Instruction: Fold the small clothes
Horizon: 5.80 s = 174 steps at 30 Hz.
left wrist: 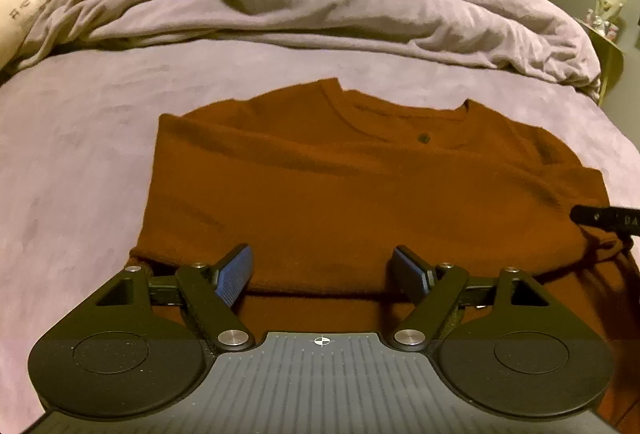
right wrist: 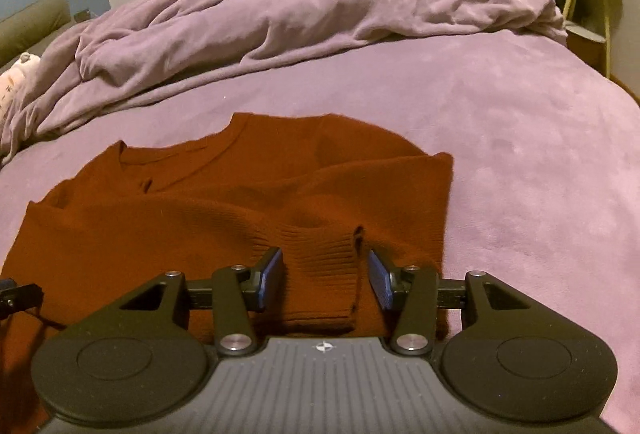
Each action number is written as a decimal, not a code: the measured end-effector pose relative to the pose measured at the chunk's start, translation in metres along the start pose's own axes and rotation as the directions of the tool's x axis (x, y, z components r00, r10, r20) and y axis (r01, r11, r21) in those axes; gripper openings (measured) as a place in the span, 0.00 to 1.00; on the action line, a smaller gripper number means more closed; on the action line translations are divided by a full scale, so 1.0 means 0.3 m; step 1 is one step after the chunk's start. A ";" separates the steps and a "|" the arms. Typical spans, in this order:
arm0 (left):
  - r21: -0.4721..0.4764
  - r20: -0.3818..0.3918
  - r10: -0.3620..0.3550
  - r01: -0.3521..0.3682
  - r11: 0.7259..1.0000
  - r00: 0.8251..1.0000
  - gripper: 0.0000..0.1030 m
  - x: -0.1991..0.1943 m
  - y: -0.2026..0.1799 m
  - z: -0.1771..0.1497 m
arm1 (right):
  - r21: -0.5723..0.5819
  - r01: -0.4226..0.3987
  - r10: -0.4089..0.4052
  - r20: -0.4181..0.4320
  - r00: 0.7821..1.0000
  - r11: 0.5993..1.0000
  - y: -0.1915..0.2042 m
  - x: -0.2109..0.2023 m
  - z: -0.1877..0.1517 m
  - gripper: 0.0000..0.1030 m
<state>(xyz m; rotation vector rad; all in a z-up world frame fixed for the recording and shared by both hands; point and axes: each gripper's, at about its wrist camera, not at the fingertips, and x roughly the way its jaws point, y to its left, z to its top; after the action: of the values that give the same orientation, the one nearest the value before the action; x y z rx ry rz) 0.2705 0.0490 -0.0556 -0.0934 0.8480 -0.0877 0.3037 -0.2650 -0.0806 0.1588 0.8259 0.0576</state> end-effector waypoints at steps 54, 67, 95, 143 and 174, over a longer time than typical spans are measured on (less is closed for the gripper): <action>-0.176 -0.203 -0.076 0.040 0.984 0.976 0.71 -0.488 0.323 -0.498 | 0.180 -0.123 0.155 -0.177 0.972 0.976 -0.205 -0.625 -0.602 0.47; -0.356 -0.238 -0.224 0.130 0.926 0.945 0.45 -0.520 0.451 -0.547 | 0.309 -0.148 0.221 -0.218 0.950 0.940 -0.278 -0.659 -0.676 0.09; -0.498 -0.254 -0.387 0.223 0.838 0.886 0.56 -0.488 0.545 -0.584 | 0.433 -0.225 0.348 -0.229 0.909 0.873 -0.306 -0.614 -0.670 0.23; -0.347 -0.006 -0.451 0.421 0.838 0.893 0.06 -0.550 0.416 -0.234 | 0.486 -0.175 0.340 -0.277 0.899 0.857 -0.401 -0.628 -0.627 0.29; -0.288 0.068 -0.316 0.322 0.902 0.946 0.06 -0.424 0.418 -0.033 | 0.295 -0.298 0.324 -0.044 0.945 0.908 -0.252 -0.508 -0.159 0.04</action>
<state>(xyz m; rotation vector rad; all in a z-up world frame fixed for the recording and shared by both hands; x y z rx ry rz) 0.1842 0.1874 0.0179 -0.5166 0.8150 -0.2681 0.1646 -0.3511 -0.0137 0.5655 0.8924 0.2491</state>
